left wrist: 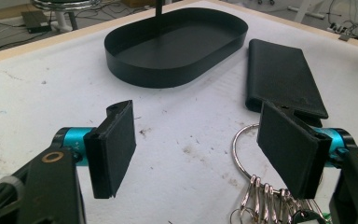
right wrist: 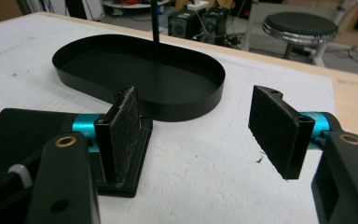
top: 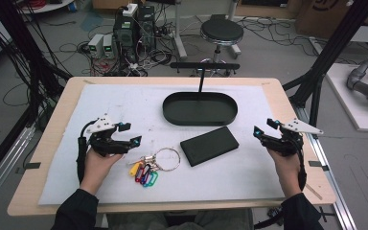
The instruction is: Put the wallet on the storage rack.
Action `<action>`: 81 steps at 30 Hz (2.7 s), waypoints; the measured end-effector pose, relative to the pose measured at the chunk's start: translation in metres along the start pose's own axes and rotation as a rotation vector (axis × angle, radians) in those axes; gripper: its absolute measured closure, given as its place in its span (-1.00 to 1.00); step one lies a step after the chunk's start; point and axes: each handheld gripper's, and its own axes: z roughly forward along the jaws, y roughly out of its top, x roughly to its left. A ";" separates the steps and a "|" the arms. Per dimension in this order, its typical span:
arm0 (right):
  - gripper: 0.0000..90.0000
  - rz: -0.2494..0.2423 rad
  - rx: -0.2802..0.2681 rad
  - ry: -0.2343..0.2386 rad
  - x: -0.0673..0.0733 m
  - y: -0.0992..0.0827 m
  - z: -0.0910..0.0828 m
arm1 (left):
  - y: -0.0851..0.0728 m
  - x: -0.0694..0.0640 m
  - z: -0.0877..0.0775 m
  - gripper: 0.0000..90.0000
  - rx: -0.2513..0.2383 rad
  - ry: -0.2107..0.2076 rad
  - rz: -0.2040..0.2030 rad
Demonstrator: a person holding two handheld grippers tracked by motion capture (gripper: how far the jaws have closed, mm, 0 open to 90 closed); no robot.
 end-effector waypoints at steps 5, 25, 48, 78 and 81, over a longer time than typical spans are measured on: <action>-0.23 -0.030 0.021 0.000 0.001 -0.001 0.005 | 0.003 0.000 0.002 -0.38 -0.015 0.013 0.002; -0.23 -0.032 0.004 -0.044 -0.003 -0.001 -0.003 | -0.004 -0.009 0.013 -0.38 -0.035 0.014 -0.046; -0.22 -0.050 0.005 -0.052 -0.001 0.000 -0.001 | 0.022 -0.040 0.069 -0.16 0.049 -0.089 -0.080; -0.22 -0.058 -0.001 -0.051 -0.001 0.000 -0.001 | 0.018 -0.052 0.149 -0.05 0.341 -0.108 -0.206; -0.22 -0.060 -0.001 -0.051 -0.001 0.000 0.000 | 0.017 -0.051 0.150 -0.05 0.347 -0.115 -0.221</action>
